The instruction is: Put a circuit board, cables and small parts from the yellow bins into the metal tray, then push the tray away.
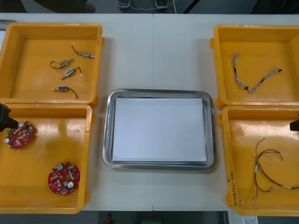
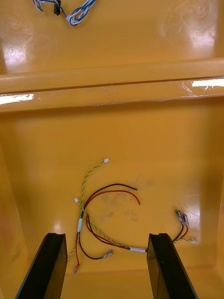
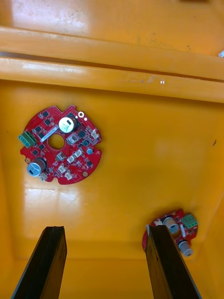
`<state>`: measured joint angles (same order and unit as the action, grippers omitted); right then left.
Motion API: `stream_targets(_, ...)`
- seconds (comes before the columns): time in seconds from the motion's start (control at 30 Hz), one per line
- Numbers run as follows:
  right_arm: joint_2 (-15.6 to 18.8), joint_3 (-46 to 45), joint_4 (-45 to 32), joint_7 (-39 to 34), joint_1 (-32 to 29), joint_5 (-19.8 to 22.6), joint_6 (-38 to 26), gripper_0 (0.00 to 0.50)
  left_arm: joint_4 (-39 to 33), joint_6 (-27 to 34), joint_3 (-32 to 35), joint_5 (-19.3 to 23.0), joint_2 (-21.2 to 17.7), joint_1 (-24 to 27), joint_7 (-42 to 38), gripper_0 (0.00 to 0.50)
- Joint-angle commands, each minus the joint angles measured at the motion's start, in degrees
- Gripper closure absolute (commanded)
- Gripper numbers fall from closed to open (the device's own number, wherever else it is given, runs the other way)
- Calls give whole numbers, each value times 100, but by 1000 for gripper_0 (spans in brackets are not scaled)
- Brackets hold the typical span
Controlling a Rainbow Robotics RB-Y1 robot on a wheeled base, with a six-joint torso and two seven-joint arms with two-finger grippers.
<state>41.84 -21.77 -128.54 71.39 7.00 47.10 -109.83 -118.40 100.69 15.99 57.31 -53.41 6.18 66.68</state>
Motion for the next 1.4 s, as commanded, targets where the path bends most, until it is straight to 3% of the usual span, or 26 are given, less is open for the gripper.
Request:
stream_targets(0.03, 26, -249, -93, -257, -173, -16, -17, 0, 169, -181, -43, 44, -196, -47, 953, 0)
stream_targets(0.53, -282, -600, -119, -688, -647, -25, -17, 0, 986, -445, -43, 176, -381, -56, 1779, 0)
stream_targets(1.07, -924, -838, -189, -3307, -832, -482, -17, 0, 1724, -1324, -659, 185, -477, -56, 1946, 0)
stream_targets(1.4, -1222, -451, -110, -4748, -1219, -1291, 23, 0, 2155, -1465, -667, 176, -486, -56, 2078, 0)
